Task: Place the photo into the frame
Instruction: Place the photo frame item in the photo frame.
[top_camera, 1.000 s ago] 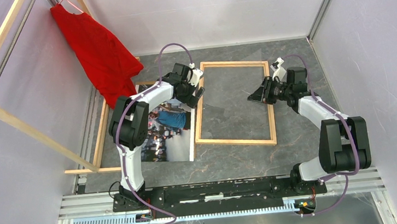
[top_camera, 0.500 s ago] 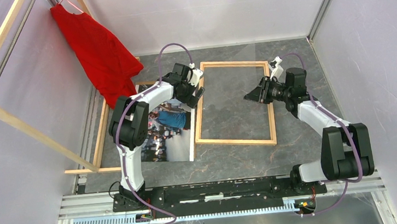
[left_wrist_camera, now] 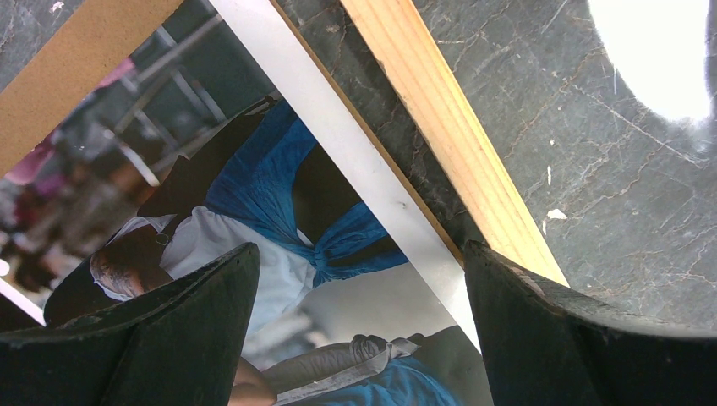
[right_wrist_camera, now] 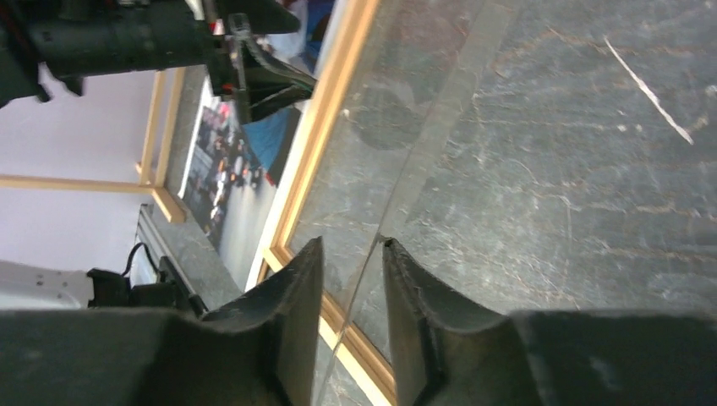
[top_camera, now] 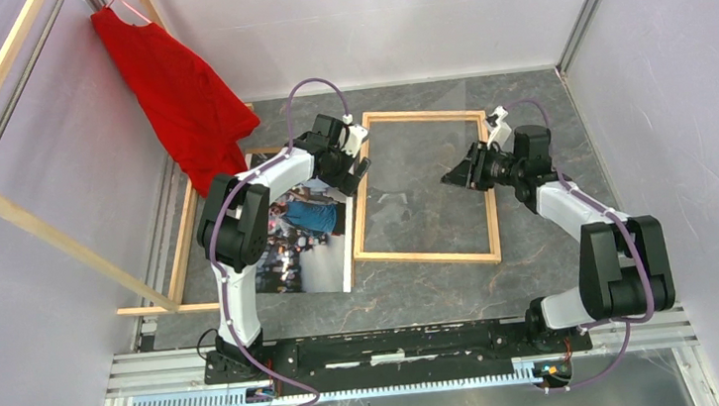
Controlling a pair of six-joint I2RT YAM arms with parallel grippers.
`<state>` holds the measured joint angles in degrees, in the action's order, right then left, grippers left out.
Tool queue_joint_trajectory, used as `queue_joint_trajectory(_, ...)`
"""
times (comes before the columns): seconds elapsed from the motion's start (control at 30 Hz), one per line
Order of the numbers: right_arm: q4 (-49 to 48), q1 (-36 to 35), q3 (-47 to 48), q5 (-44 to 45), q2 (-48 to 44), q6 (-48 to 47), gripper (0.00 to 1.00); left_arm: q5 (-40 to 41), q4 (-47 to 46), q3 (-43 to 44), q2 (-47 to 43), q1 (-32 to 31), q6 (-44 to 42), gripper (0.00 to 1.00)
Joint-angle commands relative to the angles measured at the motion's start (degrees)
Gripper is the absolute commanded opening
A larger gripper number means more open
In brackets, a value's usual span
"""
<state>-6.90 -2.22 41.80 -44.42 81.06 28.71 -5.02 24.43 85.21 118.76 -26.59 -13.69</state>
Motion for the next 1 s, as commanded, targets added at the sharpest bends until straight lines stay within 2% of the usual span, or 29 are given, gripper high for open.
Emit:
queue_joint_trajectory(0.0,5.33,-1.19,3.37,5.97,0.95,-5.76,0.47,0.48,-0.71,-0.01,-1.34,-0.04,0.51,0.96)
queue_joint_trajectory(0.2,13.71,-1.74,6.0,13.72,1.57,-10.79,0.71,0.32,-0.67,-0.01,-1.29,-0.04,0.61,0.96)
queue_joint_trajectory(0.43,23.2,-2.83,10.33,26.32,1.4,-16.16,0.82,0.35,-0.8,-0.34,-1.34,-0.04,0.6,0.96)
queue_joint_trajectory(0.97,31.34,-8.16,14.68,41.96,2.61,-19.63,0.86,0.07,-0.8,0.02,-1.25,-0.04,0.68,0.96)
